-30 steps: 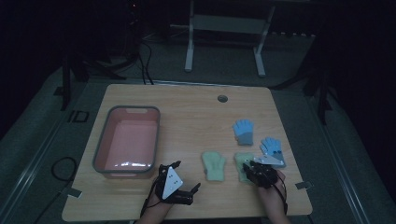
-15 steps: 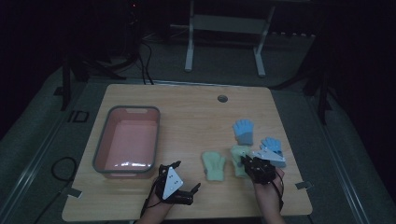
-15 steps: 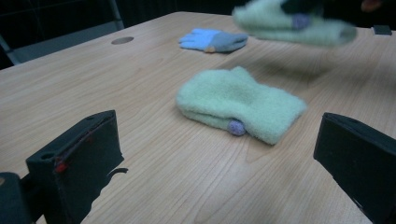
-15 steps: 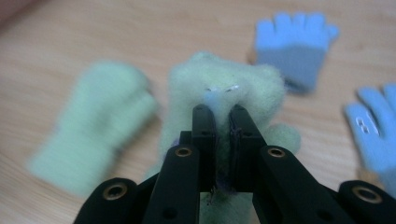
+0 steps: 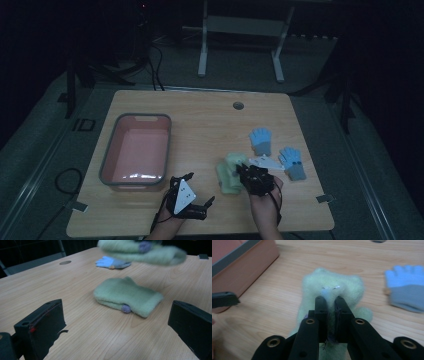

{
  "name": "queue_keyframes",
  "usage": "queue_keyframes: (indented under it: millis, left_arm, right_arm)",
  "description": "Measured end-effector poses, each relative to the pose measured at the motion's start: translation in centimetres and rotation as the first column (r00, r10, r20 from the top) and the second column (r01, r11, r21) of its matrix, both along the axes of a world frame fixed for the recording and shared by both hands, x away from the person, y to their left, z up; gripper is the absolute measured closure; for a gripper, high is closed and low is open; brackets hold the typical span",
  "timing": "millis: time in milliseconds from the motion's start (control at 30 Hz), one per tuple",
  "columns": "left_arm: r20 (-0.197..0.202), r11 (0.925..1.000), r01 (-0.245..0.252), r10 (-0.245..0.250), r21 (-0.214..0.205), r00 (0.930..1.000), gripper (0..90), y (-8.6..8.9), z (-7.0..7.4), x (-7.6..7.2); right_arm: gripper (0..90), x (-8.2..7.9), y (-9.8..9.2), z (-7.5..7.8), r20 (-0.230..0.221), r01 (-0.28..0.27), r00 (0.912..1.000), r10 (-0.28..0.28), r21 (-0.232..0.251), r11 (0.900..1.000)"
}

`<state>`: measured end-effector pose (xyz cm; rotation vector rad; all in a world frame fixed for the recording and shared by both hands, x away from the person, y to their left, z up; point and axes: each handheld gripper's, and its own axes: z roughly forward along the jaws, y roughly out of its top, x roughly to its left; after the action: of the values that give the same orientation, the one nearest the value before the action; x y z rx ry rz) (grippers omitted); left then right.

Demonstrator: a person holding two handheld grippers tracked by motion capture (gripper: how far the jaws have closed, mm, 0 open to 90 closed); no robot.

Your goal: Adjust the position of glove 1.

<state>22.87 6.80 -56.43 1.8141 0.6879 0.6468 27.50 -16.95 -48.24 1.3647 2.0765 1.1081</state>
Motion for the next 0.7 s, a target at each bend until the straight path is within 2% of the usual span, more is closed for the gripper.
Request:
queue_keyframes:
  millis: [233, 267, 600, 700]
  left_arm:
    - [-0.002, 1.0000, 0.003, -0.003, -0.004, 1.0000, 1.0, 0.0, 0.0, 0.0]
    - [-0.003, 1.0000, 0.004, -0.004, -0.004, 1.0000, 1.0, 0.0, 0.0, 0.0]
    - [-0.006, 1.0000, 0.007, -0.007, -0.004, 1.0000, 1.0, 0.0, 0.0, 0.1]
    - [-0.006, 1.0000, 0.007, -0.007, -0.005, 1.0000, 1.0, 0.0, 0.0, 0.1]
  right_arm:
    - [83.0, 0.1, 1.8, -1.5, -0.040, -0.008, 0.9992, 0.008, -0.010, 0.9999]
    - [82.9, 0.1, 2.0, -1.9, -0.045, -0.008, 0.9990, 0.007, -0.026, 0.9996]
    - [81.6, 0.8, 2.4, -4.2, -0.075, -0.002, 0.9972, -0.002, -0.064, 0.9979]
    - [79.5, 1.1, 2.3, -4.8, -0.091, -0.006, 0.9959, 0.000, -0.063, 0.9980]
